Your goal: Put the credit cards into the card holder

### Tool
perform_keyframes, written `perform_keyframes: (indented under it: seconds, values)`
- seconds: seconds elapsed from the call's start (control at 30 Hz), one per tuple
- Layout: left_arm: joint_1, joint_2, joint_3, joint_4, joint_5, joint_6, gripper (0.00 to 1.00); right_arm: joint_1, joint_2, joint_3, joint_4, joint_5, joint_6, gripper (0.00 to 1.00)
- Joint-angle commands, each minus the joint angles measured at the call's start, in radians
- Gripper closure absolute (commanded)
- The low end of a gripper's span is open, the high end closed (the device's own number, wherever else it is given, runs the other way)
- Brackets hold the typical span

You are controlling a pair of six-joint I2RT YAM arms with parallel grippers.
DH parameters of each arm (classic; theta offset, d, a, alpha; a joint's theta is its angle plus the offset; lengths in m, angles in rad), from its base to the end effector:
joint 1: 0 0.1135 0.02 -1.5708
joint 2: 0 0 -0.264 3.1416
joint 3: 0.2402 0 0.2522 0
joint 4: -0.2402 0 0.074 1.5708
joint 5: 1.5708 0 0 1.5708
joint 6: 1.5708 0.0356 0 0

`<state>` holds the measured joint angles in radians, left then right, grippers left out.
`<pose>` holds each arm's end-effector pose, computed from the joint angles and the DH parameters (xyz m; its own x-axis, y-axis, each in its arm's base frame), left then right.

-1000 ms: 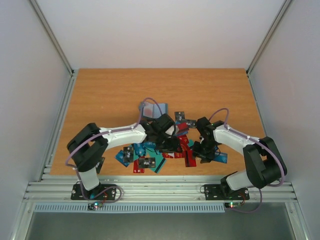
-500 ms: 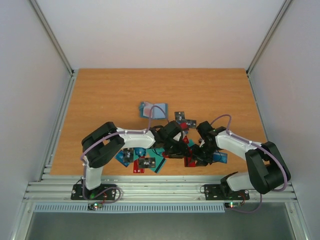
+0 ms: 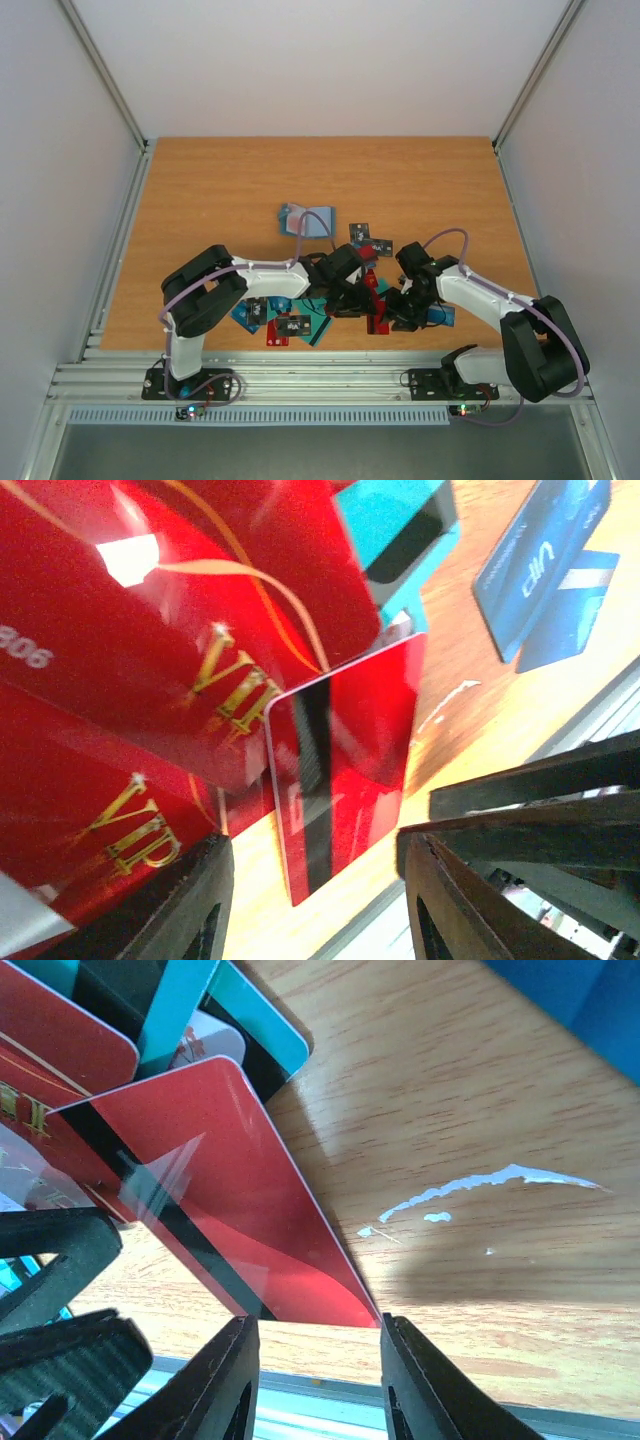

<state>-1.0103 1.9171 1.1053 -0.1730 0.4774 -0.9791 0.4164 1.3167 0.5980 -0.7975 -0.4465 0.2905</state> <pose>0.1882 -0.3307 0.1374 -0.9836 0.1804 0.0093 0.1273 0.7290 -0.6725 0.1614 0.0882 0.1469 -0.9856 -0.1534 0.0712 -0.1086 0.8969 0.4287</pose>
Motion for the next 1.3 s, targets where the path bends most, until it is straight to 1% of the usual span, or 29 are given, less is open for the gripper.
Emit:
perform_keyframes:
  seconds: [0.0,0.13,0.23,0.5,0.67,0.9,0.97,1.1,1.2,1.27]
  values:
    - [-0.007,-0.025,-0.017,-0.040,-0.041,0.027,0.50,0.004,-0.034,0.029,-0.042,0.054,-0.006,0.65]
    - [-0.019,-0.024,-0.003,-0.056,-0.043,0.038,0.50,0.005,-0.015,0.048,-0.050,0.107,-0.019,0.67]
    - [-0.034,-0.011,0.002,-0.044,-0.033,0.036,0.50,0.004,0.010,0.040,-0.020,0.119,-0.023,0.68]
    - [-0.042,-0.001,-0.005,-0.013,-0.033,0.030,0.50,0.005,0.057,-0.039,0.090,0.055,0.001,0.73]
    - [-0.043,0.027,-0.005,0.028,-0.026,0.022,0.50,0.005,0.089,-0.059,0.132,0.008,0.006,0.75]
    - [-0.042,0.057,-0.027,0.154,0.015,-0.005,0.49,0.005,0.107,-0.070,0.152,-0.014,0.006,0.78]
    - [-0.042,0.047,-0.034,0.162,0.015,-0.005,0.49,0.005,0.111,-0.073,0.157,-0.020,0.004,0.78]
    - [-0.042,0.015,-0.070,0.259,0.022,-0.004,0.50,0.005,0.120,-0.086,0.189,-0.047,0.013,0.78]
    - [-0.042,-0.009,-0.105,0.325,0.028,-0.011,0.51,0.005,0.125,-0.090,0.200,-0.060,0.017,0.79]
    - [-0.042,-0.020,-0.122,0.351,0.030,-0.012,0.55,0.005,0.125,-0.090,0.205,-0.067,0.018,0.78]
